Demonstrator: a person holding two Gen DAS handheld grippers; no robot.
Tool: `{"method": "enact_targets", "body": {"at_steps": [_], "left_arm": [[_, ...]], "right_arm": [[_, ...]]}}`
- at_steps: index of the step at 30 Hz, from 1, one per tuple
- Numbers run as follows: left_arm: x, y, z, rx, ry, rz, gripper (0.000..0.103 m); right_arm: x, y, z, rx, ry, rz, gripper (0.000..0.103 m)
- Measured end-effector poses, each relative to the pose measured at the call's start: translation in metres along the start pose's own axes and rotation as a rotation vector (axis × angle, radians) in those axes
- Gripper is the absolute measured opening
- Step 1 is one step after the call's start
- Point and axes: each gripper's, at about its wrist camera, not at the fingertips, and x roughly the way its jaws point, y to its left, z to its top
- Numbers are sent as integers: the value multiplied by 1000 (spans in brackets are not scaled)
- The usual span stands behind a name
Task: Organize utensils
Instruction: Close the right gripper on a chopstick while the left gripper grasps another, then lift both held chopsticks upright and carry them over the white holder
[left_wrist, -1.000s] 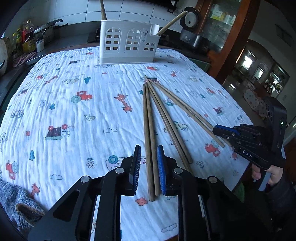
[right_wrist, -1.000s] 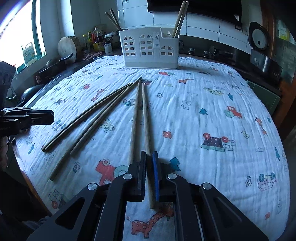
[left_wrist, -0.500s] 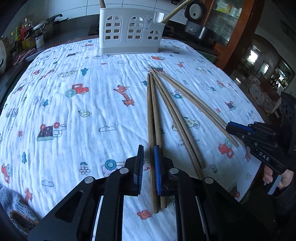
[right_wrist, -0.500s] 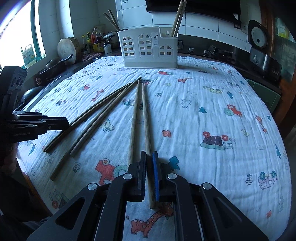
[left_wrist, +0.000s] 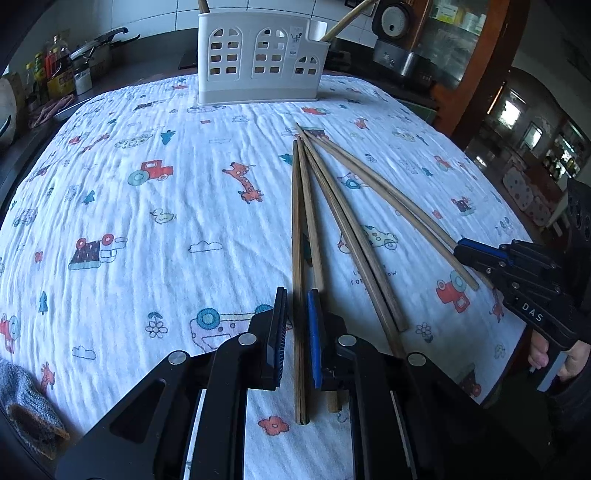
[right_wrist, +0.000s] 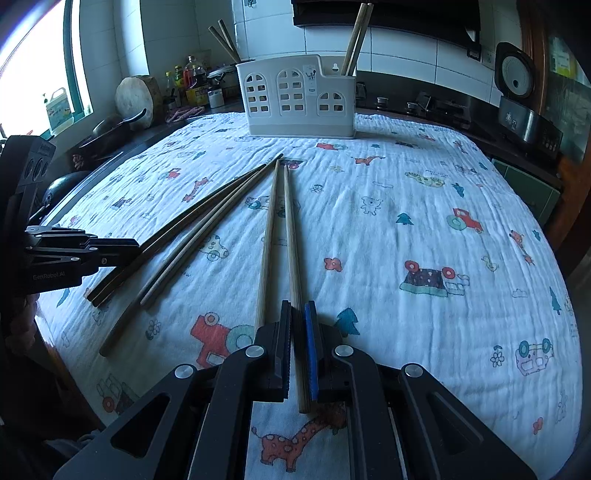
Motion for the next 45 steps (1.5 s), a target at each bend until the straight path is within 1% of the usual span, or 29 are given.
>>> {"method": "enact_targets", "body": {"at_steps": [4,6,7,10,15,19,23,26,30,41,45], "left_arm": [[1,-5,-1,7,-6,34,11],[0,-4,1,-7,-4,35,10],[0,-4,1,-10,-3,40,6],[-4,-3,2,-16,-1,23,6],[-22,-2,7,3,-44,24,6],[-39,0,14,10,-90,28,6],[-58,1,27,21,-147,20,6],[-71,-1,41,39,-193,20,5],[-80,1,62,50,-231,16,5],[-74,7,101,58,-245,-10,5],[-75,8,115,71,-245,-21,5]], "right_arm": [[-2,0,-2,5,-9,-1,8],[-2,0,-3,3,-16,-3,8],[-2,0,-4,0,-21,-6,8],[-3,1,-4,-6,-25,-12,7],[-8,1,-2,2,-36,2,7],[-19,2,3,-9,-62,-7,7],[-35,1,16,-2,-106,3,7],[-48,3,29,-17,-151,-9,7],[-60,3,51,-30,-202,-25,7],[-61,4,103,-26,-297,-26,7],[-57,4,123,-30,-299,-23,7]]}}
